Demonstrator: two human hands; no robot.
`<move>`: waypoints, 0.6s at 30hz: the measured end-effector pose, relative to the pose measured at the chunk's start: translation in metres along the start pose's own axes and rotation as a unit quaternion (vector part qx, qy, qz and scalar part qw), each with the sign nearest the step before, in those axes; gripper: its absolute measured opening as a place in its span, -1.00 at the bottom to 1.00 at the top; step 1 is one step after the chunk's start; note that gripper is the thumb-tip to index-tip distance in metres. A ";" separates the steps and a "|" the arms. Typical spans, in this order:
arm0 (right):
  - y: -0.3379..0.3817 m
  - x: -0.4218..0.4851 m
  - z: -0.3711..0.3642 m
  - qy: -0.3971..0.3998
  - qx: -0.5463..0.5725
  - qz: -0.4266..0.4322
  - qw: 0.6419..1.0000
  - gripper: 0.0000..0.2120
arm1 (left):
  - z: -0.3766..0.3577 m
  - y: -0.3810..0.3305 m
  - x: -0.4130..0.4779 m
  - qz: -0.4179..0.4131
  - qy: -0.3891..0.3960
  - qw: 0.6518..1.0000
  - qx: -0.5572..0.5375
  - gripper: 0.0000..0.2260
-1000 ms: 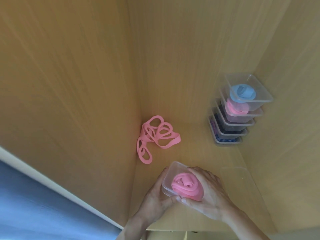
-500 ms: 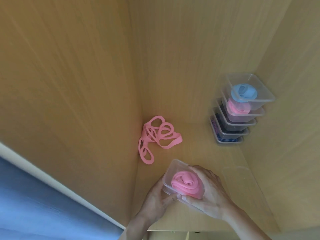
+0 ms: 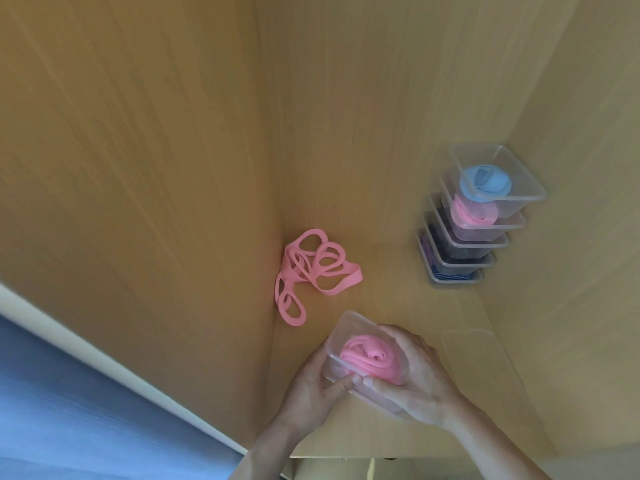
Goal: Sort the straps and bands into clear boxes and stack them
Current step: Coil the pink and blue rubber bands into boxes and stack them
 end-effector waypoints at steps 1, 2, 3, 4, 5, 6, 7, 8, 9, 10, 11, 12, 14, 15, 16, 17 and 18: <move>-0.004 0.001 -0.002 0.001 0.028 -0.019 0.999 -0.15 | 0.002 -0.004 0.002 -0.007 -0.005 1.000 0.002 -0.49; -0.004 0.001 0.000 -0.004 0.064 -0.030 0.997 -0.15 | 0.004 -0.009 0.004 -0.010 -0.011 1.000 0.001 -0.53; -0.005 0.003 0.003 -0.011 0.101 -0.039 0.994 -0.18 | 0.005 -0.015 0.007 -0.015 -0.017 1.000 0.000 -0.56; -0.003 0.004 0.006 -0.013 0.129 -0.042 0.991 -0.21 | 0.007 -0.021 0.010 -0.023 -0.023 0.999 -0.005 -0.59; -0.002 0.006 0.009 -0.013 0.148 -0.041 0.988 -0.24 | 0.008 -0.027 0.013 -0.031 -0.029 0.999 -0.010 -0.62; 0.002 0.007 0.014 -0.011 0.162 -0.040 0.986 -0.27 | 0.010 -0.036 0.015 -0.038 -0.036 0.999 -0.013 -0.63; 0.006 0.010 0.018 -0.005 0.174 -0.035 0.984 -0.29 | 0.012 -0.045 0.017 -0.048 -0.041 0.998 -0.016 -0.62; 0.010 0.012 0.023 0.005 0.181 -0.034 0.983 -0.30 | 0.013 -0.055 0.020 -0.057 -0.043 0.997 -0.021 -0.60; 0.015 0.015 0.028 0.016 0.186 -0.026 0.982 -0.30 | 0.014 -0.062 0.022 -0.061 -0.043 0.997 -0.033 -0.58; 0.019 0.018 0.033 0.027 0.191 -0.025 0.981 -0.28 | 0.015 -0.070 0.025 -0.064 -0.043 0.996 -0.044 -0.56; 0.023 0.021 0.038 0.037 0.191 -0.023 0.981 -0.26 | 0.015 -0.077 0.028 -0.068 -0.046 0.995 -0.057 -0.55; 0.027 0.022 0.043 0.045 0.192 -0.022 0.980 -0.24 | 0.016 -0.083 0.030 -0.070 -0.050 0.994 -0.067 -0.54; 0.032 0.026 0.053 0.053 0.193 -0.016 0.980 -0.21 | 0.016 -0.095 0.034 -0.072 -0.061 0.992 -0.084 -0.56; 0.034 0.028 0.058 0.055 0.191 -0.015 0.980 -0.21 | 0.015 -0.100 0.036 -0.072 -0.066 0.991 -0.092 -0.55; 0.036 0.030 0.062 0.055 0.186 -0.014 0.981 -0.21 | 0.014 -0.105 0.037 -0.072 -0.069 0.990 -0.100 -0.53; 0.039 0.032 0.067 0.055 0.177 -0.014 0.983 -0.22 | 0.013 -0.109 0.039 -0.071 -0.070 0.989 -0.111 -0.50; 0.040 0.034 0.071 0.056 0.170 -0.018 0.984 -0.22 | 0.012 -0.114 0.041 -0.072 -0.069 0.988 -0.118 -0.49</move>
Point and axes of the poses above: each hand's wrist, its own x-axis towards the middle knuckle, its own z-axis out of the back of the hand, y = z × x, the point moved 7 cm from there along x, towards the middle knuckle, and after that the axes turned 2 degrees about z, right-handed, at the moved point
